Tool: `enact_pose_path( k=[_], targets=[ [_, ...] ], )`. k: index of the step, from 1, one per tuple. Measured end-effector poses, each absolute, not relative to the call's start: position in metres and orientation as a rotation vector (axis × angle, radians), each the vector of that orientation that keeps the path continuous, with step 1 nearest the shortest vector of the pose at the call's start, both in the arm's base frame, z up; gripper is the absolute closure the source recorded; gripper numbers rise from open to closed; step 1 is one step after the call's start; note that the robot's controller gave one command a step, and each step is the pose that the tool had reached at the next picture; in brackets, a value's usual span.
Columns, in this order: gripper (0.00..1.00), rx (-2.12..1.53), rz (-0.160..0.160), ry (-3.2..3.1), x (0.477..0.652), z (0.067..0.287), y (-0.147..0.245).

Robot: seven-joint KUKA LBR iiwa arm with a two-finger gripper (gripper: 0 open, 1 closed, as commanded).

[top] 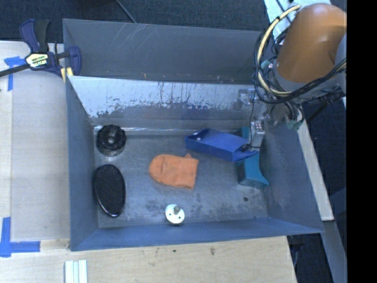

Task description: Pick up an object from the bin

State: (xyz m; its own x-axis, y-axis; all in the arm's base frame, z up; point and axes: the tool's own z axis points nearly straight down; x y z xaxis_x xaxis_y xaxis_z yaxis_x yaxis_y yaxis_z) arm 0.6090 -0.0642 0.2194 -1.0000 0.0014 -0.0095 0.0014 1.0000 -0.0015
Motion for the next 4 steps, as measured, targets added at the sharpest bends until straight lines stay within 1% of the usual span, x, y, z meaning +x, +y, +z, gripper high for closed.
enact_pose_path(
  k=[1, 2, 3, 4],
  targets=[
    [0.0, 0.0, -0.001, 3.138, 0.608, 0.216, -0.064],
    [0.0, -0.022, -0.002, 3.208, 0.597, 0.124, -0.011],
    [0.0, -0.064, -0.007, 3.209, 0.59, 0.109, 0.003],
    [0.0, 0.201, -0.017, 3.205, 0.579, 0.1, 0.025]
  ],
)
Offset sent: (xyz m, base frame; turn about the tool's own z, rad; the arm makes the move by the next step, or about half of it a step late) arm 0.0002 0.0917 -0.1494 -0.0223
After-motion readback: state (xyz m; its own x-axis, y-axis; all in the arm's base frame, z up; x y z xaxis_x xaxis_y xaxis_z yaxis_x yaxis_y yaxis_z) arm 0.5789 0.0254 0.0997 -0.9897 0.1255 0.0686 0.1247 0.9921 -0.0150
